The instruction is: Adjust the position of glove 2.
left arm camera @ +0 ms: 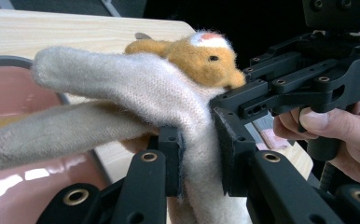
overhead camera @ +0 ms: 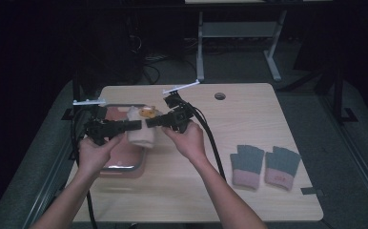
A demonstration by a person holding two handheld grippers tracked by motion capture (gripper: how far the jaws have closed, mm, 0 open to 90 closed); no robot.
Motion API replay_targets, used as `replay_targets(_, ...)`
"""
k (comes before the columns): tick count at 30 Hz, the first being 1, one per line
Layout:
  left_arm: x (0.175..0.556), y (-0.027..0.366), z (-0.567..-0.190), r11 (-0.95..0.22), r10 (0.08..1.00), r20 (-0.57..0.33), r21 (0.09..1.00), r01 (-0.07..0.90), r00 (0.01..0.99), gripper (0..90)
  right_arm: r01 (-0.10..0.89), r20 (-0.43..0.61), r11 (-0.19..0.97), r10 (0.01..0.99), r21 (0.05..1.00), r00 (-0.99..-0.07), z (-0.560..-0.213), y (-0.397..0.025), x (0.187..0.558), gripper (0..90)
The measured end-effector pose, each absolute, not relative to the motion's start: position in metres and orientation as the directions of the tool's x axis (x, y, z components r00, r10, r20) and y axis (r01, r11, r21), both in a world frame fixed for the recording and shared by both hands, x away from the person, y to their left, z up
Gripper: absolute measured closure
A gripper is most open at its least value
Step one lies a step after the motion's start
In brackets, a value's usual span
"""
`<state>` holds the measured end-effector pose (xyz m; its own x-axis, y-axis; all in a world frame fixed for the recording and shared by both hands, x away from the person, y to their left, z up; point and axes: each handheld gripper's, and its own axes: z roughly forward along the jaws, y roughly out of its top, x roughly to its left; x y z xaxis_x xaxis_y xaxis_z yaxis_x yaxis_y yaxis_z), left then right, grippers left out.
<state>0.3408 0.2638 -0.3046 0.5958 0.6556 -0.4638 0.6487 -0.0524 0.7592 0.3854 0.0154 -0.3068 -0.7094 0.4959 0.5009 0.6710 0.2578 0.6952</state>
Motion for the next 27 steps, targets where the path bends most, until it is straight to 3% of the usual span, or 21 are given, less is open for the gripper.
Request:
replay_targets(13, 0.355, 0.297, -0.31, -0.054, 0.678, -0.466, 0.739, 0.672, 0.568, 73.1, 0.689, 0.54, 0.243, 0.467, 0.682, -0.7, -0.319, 0.053, 0.404, 80.3)
replay_targets(27, 0.374, 0.328, -0.351, -0.033, 0.69, -0.537, 0.647, 0.762, 0.486, 73.1, 0.752, 0.596, 0.257, 0.479, 0.607, -0.645, -0.362, 0.086, 0.423, 79.7)
